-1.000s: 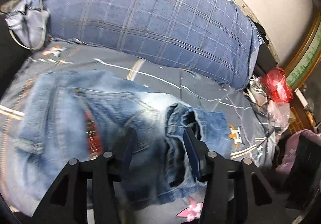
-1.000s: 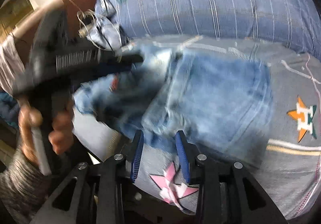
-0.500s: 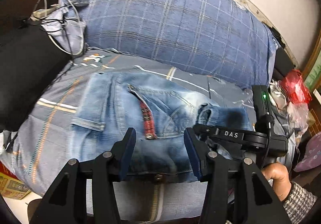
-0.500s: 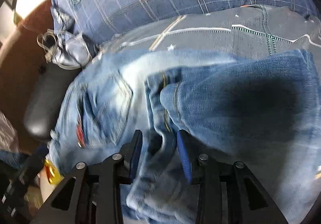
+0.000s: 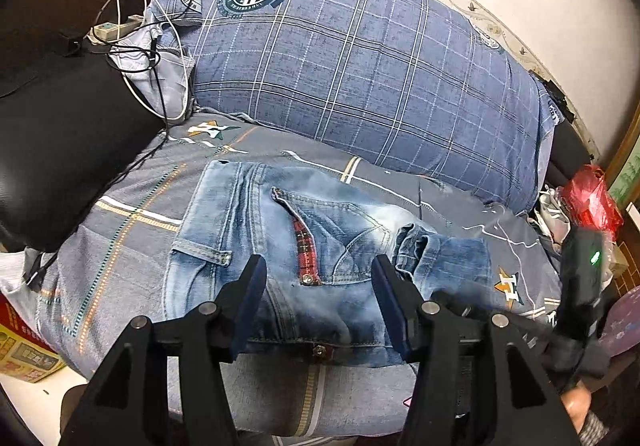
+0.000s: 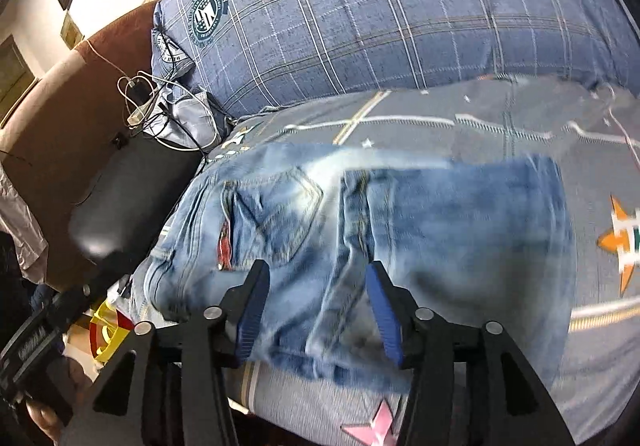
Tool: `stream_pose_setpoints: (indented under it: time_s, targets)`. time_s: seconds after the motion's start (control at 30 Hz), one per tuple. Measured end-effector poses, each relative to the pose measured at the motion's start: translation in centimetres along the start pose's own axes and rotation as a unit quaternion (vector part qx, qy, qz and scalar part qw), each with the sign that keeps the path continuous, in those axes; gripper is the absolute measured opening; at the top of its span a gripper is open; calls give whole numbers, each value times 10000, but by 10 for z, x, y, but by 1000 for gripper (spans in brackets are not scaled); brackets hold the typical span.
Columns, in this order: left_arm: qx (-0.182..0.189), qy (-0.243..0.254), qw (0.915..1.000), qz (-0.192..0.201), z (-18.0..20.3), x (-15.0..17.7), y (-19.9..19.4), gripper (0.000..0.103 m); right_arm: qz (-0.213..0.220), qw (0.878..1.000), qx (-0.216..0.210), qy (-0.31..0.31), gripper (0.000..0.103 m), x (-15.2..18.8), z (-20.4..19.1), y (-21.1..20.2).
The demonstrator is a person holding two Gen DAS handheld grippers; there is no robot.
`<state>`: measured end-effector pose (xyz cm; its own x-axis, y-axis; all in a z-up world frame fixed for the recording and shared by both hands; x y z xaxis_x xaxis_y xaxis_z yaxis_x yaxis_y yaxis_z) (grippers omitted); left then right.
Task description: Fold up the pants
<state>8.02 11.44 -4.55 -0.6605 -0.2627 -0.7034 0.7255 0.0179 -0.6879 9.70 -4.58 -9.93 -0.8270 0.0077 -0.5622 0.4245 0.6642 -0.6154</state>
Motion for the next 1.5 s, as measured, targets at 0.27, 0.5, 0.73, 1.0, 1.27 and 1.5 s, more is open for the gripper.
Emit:
stream_pose_setpoints:
  time_s: [0.27, 0.5, 0.73, 1.0, 1.27, 1.5]
  targets:
    - [-225, 61, 9997, 61, -2, 5, -8, 57, -224, 9986, 35, 471, 58, 32, 26, 16]
    - [-346, 187, 9992, 71, 5, 13, -8, 59, 990, 9943, 70, 379, 61, 16, 21, -59]
    - [-250, 421, 9984, -275, 28, 31, 13, 59, 1623, 9807, 491, 969, 63, 30, 76, -109]
    - [-487, 393, 9979, -151, 18, 23, 18, 59, 1302, 9885, 319, 694, 63, 19, 66, -90]
    - [-489, -1562, 9857, -399, -91, 5, 25, 65, 528, 9985, 136, -102, 63, -6, 22, -43]
    - [-485, -2213, 9719, -636, -129, 30, 48, 69, -412, 9946, 97, -949, 64, -44, -43, 24]
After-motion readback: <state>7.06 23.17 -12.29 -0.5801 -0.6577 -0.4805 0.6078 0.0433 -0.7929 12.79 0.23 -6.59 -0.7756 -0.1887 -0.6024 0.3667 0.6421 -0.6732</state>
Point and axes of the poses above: each gripper's, at about its wrist camera, not at the fingertips, and y roughly the way its jaws point, z to its right, x to its underside, the point moved 9 cm from there along y, roughly the way its jaws point, and after that the axes turned 13 degrees about -x, right-handed, at the moved point
